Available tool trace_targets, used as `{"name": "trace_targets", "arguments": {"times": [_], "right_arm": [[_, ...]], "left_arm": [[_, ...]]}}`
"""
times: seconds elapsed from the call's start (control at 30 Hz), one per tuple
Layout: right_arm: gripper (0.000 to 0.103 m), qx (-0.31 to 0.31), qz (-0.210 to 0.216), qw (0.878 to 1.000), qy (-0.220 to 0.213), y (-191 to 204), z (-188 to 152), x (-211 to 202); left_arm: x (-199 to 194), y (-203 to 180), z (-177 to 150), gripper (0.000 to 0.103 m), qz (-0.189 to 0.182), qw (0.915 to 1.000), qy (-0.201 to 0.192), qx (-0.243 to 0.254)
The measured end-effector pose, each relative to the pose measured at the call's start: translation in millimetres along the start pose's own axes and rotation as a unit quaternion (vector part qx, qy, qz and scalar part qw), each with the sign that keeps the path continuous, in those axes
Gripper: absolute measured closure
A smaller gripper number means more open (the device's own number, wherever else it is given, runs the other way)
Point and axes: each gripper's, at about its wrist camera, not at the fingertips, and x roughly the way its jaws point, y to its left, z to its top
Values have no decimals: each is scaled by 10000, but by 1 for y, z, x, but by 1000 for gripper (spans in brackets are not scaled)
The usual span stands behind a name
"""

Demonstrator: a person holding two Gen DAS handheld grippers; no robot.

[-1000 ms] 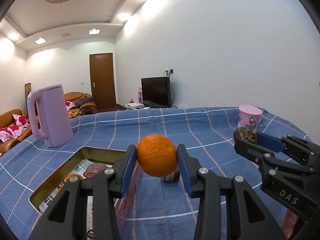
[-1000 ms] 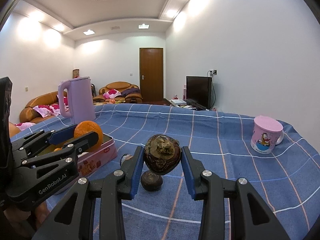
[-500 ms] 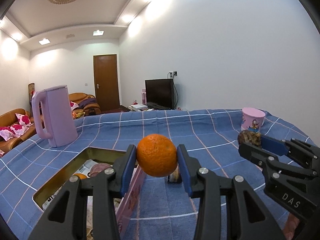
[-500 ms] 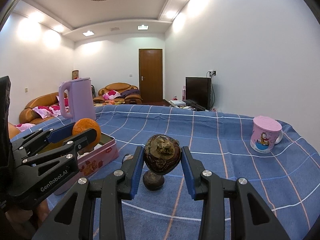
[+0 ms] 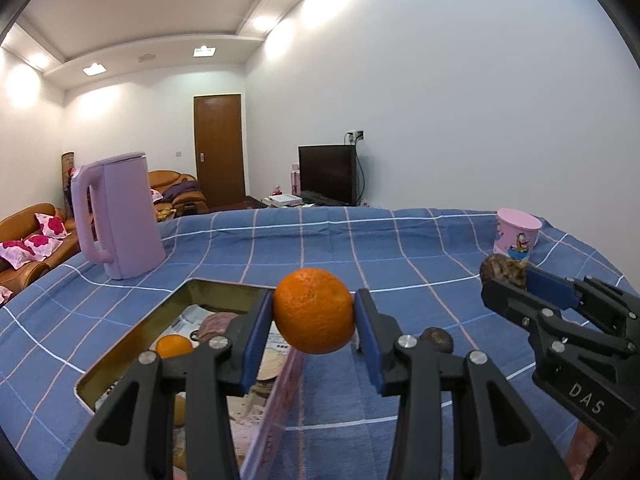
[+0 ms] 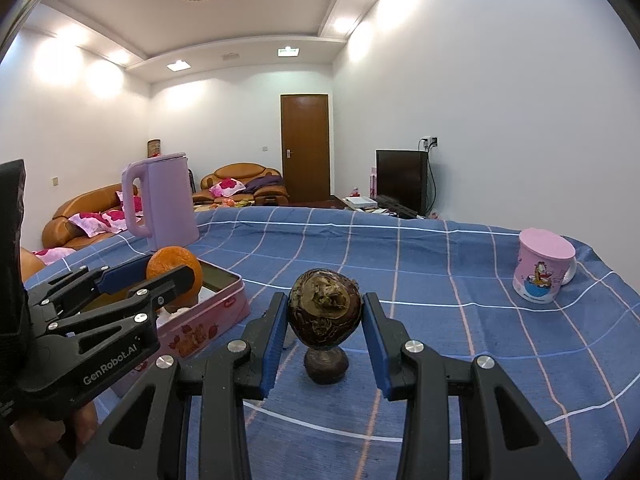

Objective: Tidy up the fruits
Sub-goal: 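Carry the orange with the left tool while the right tool carries the brown fruit over the tin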

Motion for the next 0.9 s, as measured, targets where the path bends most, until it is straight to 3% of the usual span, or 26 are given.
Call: {"name": "trace_targets", "arguments": {"times": [0.9], "right_arm": [[63, -319, 565, 9979, 75, 54, 18, 34]], "left_arm": [[1, 58, -1, 60, 466, 9984, 214, -218]]}}
